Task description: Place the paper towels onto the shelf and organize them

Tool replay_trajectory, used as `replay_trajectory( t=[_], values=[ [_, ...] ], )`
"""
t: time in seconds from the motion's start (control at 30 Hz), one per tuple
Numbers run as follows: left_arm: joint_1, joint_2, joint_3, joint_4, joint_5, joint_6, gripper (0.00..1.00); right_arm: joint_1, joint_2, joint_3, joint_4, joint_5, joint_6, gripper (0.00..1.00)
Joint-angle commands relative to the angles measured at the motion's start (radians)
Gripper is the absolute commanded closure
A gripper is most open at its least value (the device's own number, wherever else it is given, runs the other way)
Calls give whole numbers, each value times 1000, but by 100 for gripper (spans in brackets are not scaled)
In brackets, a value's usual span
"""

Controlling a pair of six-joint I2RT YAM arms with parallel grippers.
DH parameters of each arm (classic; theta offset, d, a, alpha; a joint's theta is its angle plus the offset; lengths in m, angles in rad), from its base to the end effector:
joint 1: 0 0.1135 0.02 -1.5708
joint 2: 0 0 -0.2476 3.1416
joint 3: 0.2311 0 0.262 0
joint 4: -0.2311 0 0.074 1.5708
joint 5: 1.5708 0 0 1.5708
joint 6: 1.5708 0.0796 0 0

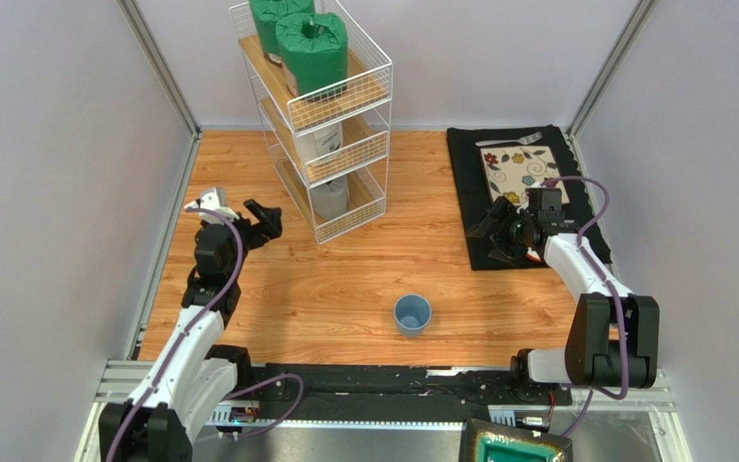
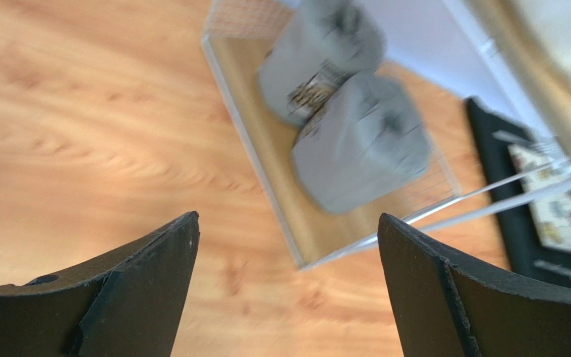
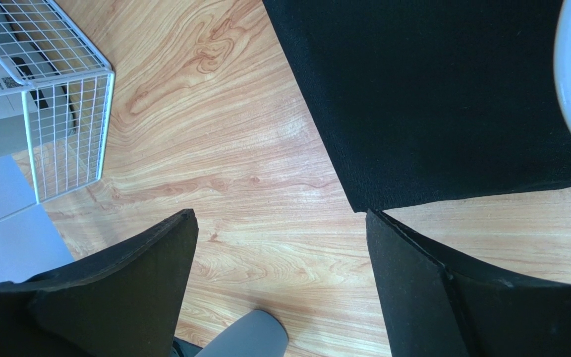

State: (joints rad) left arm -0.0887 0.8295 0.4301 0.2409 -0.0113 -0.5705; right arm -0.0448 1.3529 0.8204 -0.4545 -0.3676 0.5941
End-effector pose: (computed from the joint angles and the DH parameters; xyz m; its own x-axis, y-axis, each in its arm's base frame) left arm 0.2618 -0.0224 0.2280 -0.1742 -0.5267 -0.8320 -0.0197 0.8467 -0.5318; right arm 0.2994 0.0152 0.1537 -0.7781 0.5578 -0.2889 0.3372 0.7589 0.5570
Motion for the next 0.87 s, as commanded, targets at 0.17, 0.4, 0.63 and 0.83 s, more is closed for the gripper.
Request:
replay_trajectory(
  t=[0.17, 0.4, 0.63, 0.83],
  values=[
    [7, -193, -105, -472, -188, 104, 2, 3, -109, 25, 43, 85, 15, 1],
    [7, -325, -198, -508, -170, 35, 2, 10, -204, 54, 8, 196, 7, 1],
    [7, -362, -235, -522, -184, -35, 2, 14, -270, 33, 7, 229, 9, 1],
    [7, -320, -209, -549, -214, -35, 2, 14, -264, 28, 0, 226, 18, 1]
  ],
)
